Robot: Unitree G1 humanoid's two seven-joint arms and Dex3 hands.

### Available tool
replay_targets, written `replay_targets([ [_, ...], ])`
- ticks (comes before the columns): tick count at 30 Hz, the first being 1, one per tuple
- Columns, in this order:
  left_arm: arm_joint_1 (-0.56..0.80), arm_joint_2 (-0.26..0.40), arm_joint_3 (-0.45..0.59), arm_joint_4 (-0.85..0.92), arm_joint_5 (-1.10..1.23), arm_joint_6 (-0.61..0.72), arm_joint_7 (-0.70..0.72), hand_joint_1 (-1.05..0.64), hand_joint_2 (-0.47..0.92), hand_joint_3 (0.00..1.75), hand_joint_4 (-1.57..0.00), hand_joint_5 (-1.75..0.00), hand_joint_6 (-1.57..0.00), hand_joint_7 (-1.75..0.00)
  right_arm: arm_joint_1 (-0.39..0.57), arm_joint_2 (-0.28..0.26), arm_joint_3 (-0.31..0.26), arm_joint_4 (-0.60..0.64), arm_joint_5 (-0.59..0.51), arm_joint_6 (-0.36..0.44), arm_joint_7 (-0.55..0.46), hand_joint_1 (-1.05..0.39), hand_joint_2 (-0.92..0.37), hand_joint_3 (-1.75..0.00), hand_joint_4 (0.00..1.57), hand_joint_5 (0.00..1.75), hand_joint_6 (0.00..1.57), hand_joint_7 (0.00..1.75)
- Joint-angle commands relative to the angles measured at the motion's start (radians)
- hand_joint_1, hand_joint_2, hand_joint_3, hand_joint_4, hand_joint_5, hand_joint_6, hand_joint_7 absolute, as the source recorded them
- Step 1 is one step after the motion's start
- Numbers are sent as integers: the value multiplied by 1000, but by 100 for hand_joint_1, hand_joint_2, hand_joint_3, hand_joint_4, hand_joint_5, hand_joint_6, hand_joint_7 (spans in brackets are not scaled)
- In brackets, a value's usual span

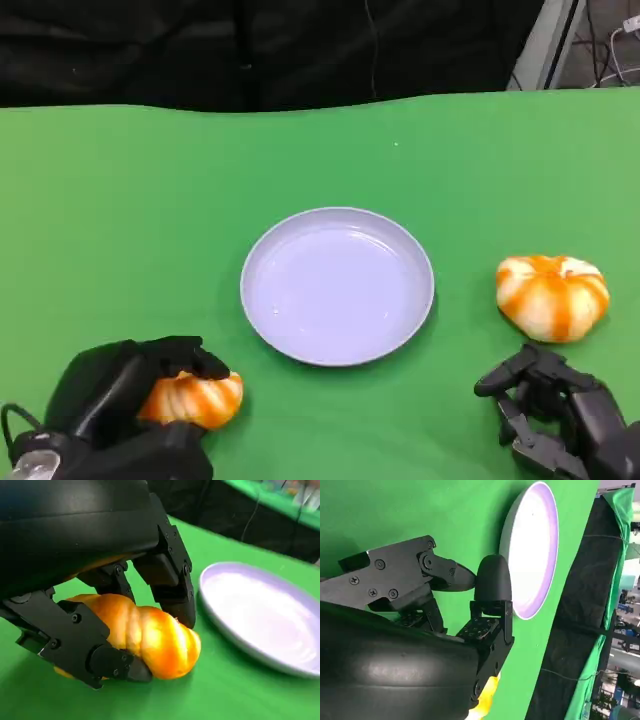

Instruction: Grasp the bread from the table and place it into the plate.

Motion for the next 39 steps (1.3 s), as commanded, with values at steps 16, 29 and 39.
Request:
replay_targets([
  [16,70,-21,107,-204,25,-172,154,-7,47,117,-106,-136,-106,-94,-14,-10,-5,18,0,-4,-8,-16,-82,-68,68,175,74,125],
  [29,-21,-42,100,-159,-44,-210,81,-7,47,119,-107,-125,-99,-105,-24,-5,-1,33,-1,-6,-14,-15,-82,-68,68,175,74,124],
  [39,-143,-54,32,-24,-33,-264,28,-7,65,94,-88,-144,-82,-122,-23,-7,7,32,-19,-7,-33,-16,-82,-67,67,175,74,124],
])
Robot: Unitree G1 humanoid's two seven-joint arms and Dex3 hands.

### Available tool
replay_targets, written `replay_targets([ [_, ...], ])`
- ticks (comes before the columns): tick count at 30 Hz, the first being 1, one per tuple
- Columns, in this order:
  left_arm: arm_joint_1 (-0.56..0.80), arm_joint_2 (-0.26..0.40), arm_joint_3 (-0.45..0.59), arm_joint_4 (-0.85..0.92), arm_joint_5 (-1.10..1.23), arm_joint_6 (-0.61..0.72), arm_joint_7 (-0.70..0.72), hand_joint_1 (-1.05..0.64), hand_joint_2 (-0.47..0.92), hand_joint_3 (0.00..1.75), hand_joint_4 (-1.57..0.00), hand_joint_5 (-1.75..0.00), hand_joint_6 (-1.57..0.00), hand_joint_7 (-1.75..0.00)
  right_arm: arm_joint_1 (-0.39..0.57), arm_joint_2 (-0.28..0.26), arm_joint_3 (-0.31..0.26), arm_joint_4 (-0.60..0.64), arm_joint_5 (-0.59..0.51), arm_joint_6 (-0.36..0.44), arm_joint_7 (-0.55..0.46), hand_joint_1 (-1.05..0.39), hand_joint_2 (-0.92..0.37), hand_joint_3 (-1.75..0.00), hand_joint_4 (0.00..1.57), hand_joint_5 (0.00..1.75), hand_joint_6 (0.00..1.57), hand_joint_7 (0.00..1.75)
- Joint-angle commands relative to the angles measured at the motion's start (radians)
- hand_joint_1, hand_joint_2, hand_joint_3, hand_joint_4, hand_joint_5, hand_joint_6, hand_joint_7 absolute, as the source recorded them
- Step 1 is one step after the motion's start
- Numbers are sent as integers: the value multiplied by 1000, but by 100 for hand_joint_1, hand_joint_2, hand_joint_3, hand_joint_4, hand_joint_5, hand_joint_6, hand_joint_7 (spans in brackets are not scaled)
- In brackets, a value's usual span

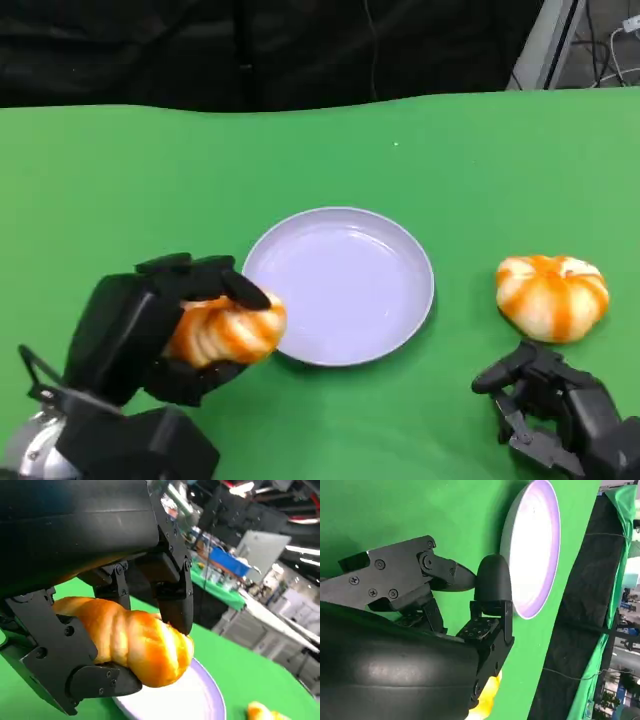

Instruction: Grasp the bread from the table and place it into the plate.

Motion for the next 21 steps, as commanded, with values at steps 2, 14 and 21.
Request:
replay_targets([
  [2,-68,-9,-30,57,2,-28,-22,-7,65,93,-87,-146,-81,-123,-1,-9,0,0,-13,-7,-14,-16,-83,-67,67,175,74,124],
  [14,-218,-81,-85,190,1,-16,-37,-6,71,85,-78,-164,-77,-130,-1,-8,0,2,-29,-16,-27,-18,-82,-65,66,175,73,125],
  [21,-321,-118,-114,324,7,-8,-35,-9,72,84,-75,-170,-73,-135,-3,-3,3,4,-34,-13,-34,-17,-84,-64,67,175,74,125],
])
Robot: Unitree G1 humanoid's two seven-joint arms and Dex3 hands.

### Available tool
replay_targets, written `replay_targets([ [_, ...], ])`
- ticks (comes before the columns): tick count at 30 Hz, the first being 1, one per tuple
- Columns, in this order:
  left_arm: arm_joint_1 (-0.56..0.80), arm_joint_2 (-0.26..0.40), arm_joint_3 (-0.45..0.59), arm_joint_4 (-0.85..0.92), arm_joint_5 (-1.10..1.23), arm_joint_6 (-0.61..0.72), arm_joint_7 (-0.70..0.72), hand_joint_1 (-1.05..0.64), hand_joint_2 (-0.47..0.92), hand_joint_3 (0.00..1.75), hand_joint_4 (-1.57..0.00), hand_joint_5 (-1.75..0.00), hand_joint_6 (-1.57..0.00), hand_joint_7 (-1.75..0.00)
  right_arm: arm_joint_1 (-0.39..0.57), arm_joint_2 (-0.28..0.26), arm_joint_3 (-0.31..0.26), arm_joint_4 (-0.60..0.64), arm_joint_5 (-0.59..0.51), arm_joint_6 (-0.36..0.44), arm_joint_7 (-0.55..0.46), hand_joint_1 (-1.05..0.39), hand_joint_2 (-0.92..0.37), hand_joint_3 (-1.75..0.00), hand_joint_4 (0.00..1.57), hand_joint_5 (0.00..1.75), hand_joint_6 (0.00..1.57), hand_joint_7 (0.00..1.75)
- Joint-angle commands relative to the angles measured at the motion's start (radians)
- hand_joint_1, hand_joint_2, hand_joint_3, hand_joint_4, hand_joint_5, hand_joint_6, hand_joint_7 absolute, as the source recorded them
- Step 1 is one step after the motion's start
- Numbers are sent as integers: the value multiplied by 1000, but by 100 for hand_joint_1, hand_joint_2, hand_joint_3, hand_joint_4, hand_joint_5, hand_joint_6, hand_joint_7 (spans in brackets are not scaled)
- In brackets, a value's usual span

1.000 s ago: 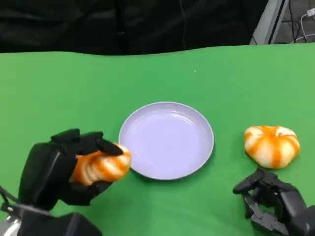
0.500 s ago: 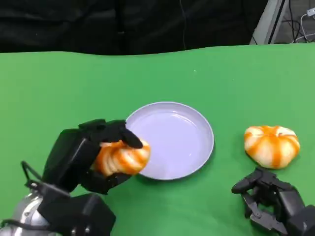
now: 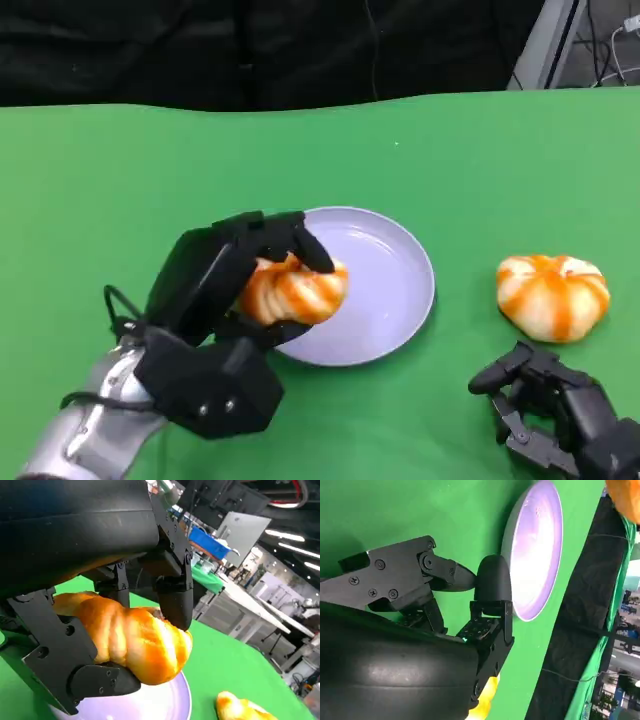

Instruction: Grasp the bread from the table and place it into the plate.

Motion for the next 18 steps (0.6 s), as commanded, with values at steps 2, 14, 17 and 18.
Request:
replay_targets([
  [2,-79,-17,-15,93,6,11,-4,-8,72,84,-73,-173,-73,-136,-1,-4,1,3,0,-6,-9,-17,-84,-64,68,175,74,125],
  [14,-228,-59,-50,389,4,-45,8,-2,78,68,-78,-159,-80,-121,1,-4,6,4,-5,-11,-16,-15,-85,-63,69,175,73,126],
  [17,-252,-70,-59,442,9,-49,10,-2,81,62,-76,-162,-80,-120,0,-2,7,4,-9,-10,-23,-14,-85,-63,69,175,73,126],
  [18,-259,-72,-62,458,12,-51,13,-2,81,60,-75,-162,-80,-120,0,-1,7,4,-10,-10,-25,-15,-85,-63,69,175,74,126],
])
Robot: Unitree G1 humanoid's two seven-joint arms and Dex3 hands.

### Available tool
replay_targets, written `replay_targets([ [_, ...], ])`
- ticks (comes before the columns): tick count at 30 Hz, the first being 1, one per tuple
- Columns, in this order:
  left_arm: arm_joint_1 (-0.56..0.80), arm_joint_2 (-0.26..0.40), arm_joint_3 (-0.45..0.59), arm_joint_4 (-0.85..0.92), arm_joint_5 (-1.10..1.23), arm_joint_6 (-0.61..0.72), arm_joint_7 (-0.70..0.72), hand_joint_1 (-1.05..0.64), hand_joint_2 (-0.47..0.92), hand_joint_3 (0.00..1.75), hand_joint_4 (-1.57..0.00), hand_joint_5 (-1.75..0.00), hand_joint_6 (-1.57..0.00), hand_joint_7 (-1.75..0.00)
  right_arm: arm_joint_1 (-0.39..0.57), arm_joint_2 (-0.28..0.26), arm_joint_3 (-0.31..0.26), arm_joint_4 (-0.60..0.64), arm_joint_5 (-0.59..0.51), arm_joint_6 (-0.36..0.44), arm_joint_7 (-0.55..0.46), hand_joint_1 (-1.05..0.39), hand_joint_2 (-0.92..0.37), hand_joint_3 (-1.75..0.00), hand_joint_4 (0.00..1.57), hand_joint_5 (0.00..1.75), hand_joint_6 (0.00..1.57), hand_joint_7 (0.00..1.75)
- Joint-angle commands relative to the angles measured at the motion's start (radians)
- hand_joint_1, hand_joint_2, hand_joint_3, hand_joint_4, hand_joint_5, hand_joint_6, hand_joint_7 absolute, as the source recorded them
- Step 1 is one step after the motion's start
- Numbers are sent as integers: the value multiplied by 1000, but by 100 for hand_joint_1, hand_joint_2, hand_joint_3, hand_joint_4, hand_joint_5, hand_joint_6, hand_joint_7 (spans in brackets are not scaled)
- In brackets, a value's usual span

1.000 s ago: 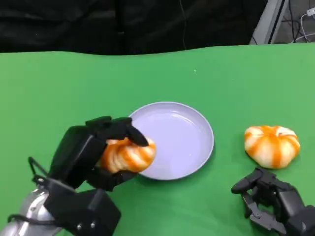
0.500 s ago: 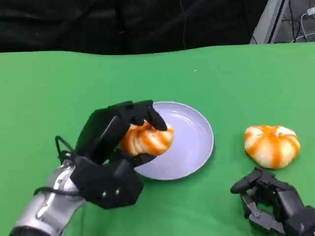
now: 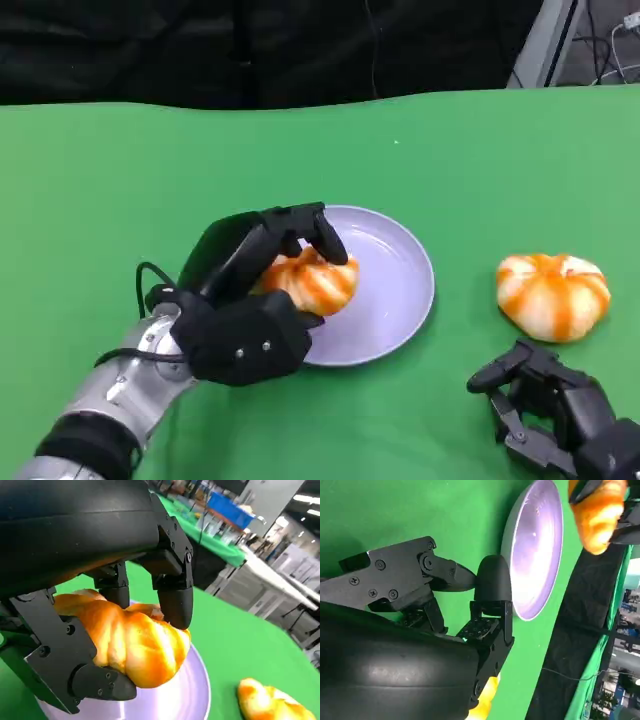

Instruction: Grasp the bread from the table and place it into the plate.

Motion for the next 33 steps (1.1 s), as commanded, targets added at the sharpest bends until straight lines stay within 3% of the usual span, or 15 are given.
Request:
replay_targets([
  [1,-50,-6,-13,74,9,-20,13,-2,81,59,-75,-162,-80,-120,1,-4,2,3,-7,-5,-14,-15,-85,-63,69,175,74,126],
  [8,-94,-25,-37,146,24,-25,16,-1,90,40,-71,-163,-76,-124,-2,-7,5,9,-13,-13,-20,-15,-85,-63,69,175,74,126],
  [16,-129,-39,-55,195,27,-30,12,-3,92,36,-69,-161,-73,-123,0,-3,7,5,-12,-8,-23,-14,-85,-64,69,175,74,126],
  [26,-160,-50,-55,252,14,-31,-13,-3,92,32,-70,-141,-82,-89,-1,-2,7,11,-7,-11,-18,-15,-84,-64,69,175,74,126],
  [29,-164,-53,-57,258,18,-23,-7,-3,92,29,-72,-131,-87,-71,-1,-2,6,13,-5,-11,-17,-17,-84,-64,70,175,74,126],
  [30,-165,-53,-57,259,18,-22,-5,-3,92,25,-74,-117,-90,-60,-2,-2,6,13,-5,-11,-17,-16,-84,-64,70,175,74,126],
  [33,-164,-49,-59,261,22,-25,-6,-4,92,23,-77,-106,-93,-51,-2,-2,6,14,-6,-10,-17,-16,-84,-65,70,175,74,126],
])
